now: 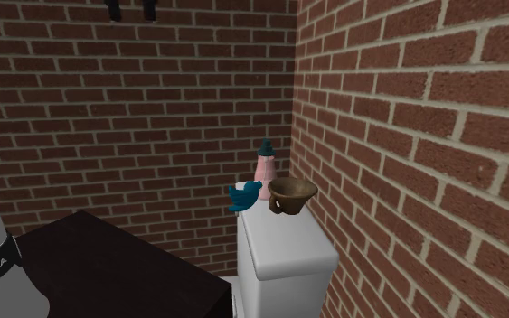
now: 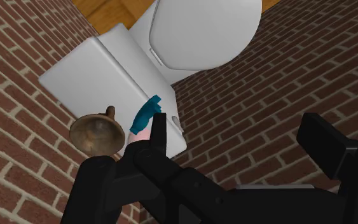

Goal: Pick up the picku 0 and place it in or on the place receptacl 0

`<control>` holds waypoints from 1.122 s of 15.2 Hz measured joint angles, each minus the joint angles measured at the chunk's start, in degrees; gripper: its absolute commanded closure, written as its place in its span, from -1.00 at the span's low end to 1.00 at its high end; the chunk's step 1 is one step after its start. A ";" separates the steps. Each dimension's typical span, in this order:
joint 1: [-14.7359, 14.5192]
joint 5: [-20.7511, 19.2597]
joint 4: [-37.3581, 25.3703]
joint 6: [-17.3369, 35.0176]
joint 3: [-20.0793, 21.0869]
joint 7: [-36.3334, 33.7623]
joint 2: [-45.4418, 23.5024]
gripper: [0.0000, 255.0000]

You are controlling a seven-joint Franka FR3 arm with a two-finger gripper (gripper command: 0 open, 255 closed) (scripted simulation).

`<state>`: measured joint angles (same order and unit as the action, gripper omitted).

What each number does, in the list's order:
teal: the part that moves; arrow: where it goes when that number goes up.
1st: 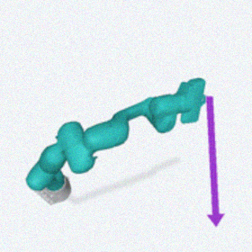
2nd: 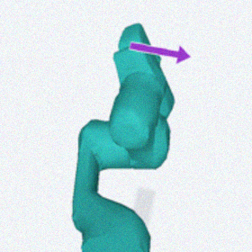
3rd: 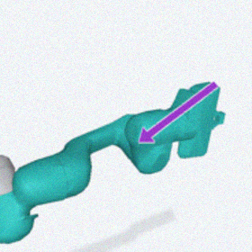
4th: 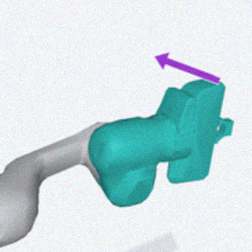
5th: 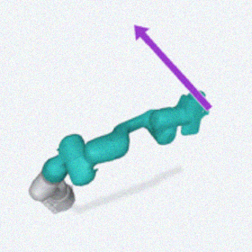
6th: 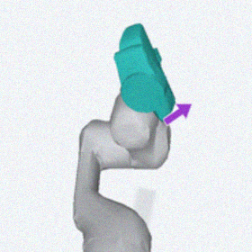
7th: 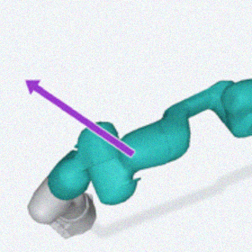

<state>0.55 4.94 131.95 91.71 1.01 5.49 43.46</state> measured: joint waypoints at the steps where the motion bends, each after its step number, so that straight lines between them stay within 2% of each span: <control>1: 0.00 0.00 0.00 0.00 0.00 0.00 0.00 -1.00; 8: 1.63 0.96 4.82 11.44 2.51 -5.76 -6.91 -1.00; 17: 3.98 1.26 6.98 28.50 6.06 -15.06 -22.10 -1.00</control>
<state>4.53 6.20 138.93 120.21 7.06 -9.57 21.36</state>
